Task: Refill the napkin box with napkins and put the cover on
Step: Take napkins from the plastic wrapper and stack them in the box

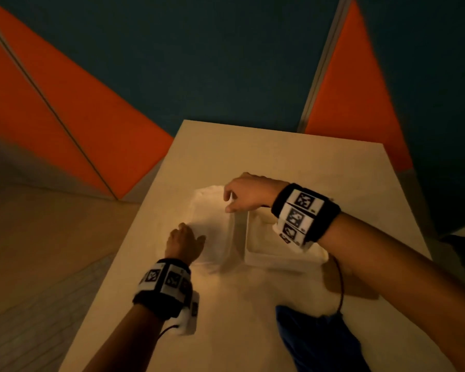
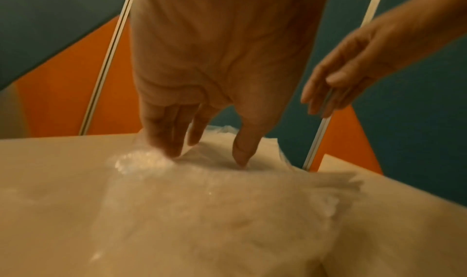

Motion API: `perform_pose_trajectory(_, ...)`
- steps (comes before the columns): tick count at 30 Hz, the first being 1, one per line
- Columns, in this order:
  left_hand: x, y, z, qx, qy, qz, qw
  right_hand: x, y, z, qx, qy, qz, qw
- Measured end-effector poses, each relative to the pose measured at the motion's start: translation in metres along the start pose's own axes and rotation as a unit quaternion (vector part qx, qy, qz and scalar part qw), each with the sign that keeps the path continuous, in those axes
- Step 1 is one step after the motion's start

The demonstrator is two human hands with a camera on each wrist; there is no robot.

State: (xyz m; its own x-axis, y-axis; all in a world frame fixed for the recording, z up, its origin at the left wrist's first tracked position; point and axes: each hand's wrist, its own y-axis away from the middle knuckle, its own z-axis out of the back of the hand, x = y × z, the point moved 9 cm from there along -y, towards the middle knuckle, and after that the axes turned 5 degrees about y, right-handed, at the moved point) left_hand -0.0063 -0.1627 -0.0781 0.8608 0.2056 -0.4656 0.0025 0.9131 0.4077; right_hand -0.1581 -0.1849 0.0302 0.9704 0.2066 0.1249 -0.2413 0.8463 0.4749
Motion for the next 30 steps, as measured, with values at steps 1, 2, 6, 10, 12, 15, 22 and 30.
perform_pose_trajectory(1,-0.001,-0.001,0.001,-0.006,0.003,0.008,1.000,0.008,-0.007,-0.001,0.003,-0.001,0.006,1.000)
perform_pose_trajectory(2,-0.001,-0.002,0.002,-0.015,0.002,0.010,1.000,0.014,-0.013,-0.003,0.006,-0.002,0.010,1.000)
perform_pose_trajectory(6,-0.003,-0.004,0.007,-0.043,-0.002,0.002,0.999,0.022,-0.025,-0.013,0.013,-0.003,0.008,1.000)
perform_pose_trajectory(10,-0.012,0.002,0.012,-0.082,0.026,-0.027,0.996,0.019,-0.027,-0.020,0.015,-0.003,0.004,1.000)
perform_pose_trajectory(12,-0.016,0.007,0.013,-0.106,0.048,-0.048,0.992,0.016,-0.026,-0.021,0.012,0.003,0.004,1.000)
perform_pose_trajectory(15,-0.022,0.013,0.013,-0.122,0.071,-0.075,0.987,0.020,-0.028,-0.020,-0.020,0.031,0.030,0.999)
perform_pose_trajectory(22,-0.035,0.024,0.009,-0.131,0.099,-0.139,0.976,0.056,-0.031,-0.017,-0.133,0.272,0.169,0.938)
perform_pose_trajectory(30,-0.054,0.043,0.008,-0.157,0.096,-0.254,0.950,0.053,-0.044,-0.032,-0.102,0.406,0.178,0.890)
